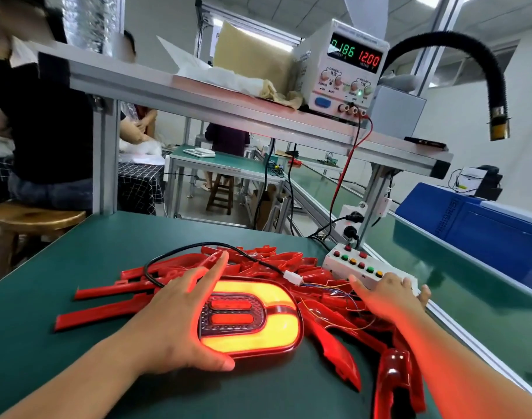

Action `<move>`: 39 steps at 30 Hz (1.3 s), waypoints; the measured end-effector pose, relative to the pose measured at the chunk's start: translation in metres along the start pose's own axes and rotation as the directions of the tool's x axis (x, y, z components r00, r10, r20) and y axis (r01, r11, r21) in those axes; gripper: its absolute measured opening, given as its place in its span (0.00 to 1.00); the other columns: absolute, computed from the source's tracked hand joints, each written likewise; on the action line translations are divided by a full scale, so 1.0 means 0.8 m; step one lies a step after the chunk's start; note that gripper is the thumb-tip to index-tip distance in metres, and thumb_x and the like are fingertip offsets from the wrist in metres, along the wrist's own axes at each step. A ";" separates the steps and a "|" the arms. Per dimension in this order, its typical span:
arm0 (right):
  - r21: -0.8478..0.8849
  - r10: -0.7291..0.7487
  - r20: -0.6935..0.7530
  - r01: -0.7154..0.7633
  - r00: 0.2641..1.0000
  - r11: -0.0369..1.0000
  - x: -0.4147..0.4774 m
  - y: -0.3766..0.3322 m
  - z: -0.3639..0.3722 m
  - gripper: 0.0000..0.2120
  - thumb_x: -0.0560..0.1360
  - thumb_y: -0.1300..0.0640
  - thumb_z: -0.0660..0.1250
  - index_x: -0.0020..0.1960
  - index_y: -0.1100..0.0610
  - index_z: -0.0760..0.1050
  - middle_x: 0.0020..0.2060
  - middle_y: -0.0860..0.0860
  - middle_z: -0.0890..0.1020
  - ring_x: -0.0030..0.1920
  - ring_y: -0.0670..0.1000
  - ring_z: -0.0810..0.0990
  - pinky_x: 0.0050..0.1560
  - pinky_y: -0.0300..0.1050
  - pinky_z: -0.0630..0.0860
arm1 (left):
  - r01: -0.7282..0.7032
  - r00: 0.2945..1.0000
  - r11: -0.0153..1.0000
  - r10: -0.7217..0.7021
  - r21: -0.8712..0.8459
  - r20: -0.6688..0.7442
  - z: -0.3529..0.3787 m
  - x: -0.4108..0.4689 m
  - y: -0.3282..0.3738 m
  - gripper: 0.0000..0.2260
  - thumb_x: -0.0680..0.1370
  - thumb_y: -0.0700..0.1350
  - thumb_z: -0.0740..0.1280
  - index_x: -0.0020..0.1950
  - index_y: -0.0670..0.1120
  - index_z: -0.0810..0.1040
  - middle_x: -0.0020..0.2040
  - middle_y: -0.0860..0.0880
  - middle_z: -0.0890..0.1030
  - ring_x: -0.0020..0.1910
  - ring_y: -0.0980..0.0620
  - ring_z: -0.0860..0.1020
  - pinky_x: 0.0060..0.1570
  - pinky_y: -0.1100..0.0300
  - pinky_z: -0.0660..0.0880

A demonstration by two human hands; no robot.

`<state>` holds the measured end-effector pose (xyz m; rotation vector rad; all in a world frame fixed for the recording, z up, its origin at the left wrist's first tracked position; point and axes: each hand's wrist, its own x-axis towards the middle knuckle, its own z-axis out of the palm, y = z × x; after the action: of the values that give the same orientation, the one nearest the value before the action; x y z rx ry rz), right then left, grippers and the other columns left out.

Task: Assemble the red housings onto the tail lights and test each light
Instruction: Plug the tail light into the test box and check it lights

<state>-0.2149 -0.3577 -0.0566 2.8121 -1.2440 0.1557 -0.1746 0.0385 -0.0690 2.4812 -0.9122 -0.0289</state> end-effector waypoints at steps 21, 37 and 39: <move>0.022 -0.312 -0.016 0.312 0.950 0.950 0.035 -0.091 0.005 0.49 0.68 0.22 0.51 0.73 0.59 0.63 0.78 0.55 0.55 0.79 0.52 0.43 0.73 0.61 0.37 | 0.038 0.998 0.999 -0.039 0.021 0.045 -0.005 0.001 0.005 0.62 0.53 0.77 0.70 0.63 0.74 0.21 0.77 0.64 0.43 0.77 0.54 0.49 0.76 0.49 0.54; 0.090 -0.318 -0.057 0.322 0.946 0.942 0.037 -0.085 0.009 0.43 0.68 0.23 0.55 0.69 0.56 0.64 0.71 0.53 0.67 0.76 0.53 0.58 0.73 0.63 0.44 | 0.028 0.999 0.999 -0.028 0.020 0.020 -0.002 0.001 0.004 0.62 0.53 0.76 0.72 0.64 0.74 0.22 0.77 0.64 0.44 0.77 0.53 0.48 0.75 0.50 0.52; 0.080 -0.352 -0.084 0.358 0.932 0.930 0.035 -0.086 0.008 0.36 0.69 0.25 0.55 0.62 0.53 0.66 0.69 0.51 0.68 0.75 0.52 0.60 0.72 0.63 0.44 | 0.033 0.999 0.999 -0.034 0.019 0.028 -0.003 0.001 0.005 0.62 0.53 0.76 0.72 0.64 0.74 0.22 0.77 0.64 0.43 0.78 0.52 0.48 0.76 0.49 0.52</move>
<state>-0.1445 -0.3326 -0.0603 3.0239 -0.7118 0.2935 -0.1759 0.0361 -0.0650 2.5190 -0.8862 -0.0668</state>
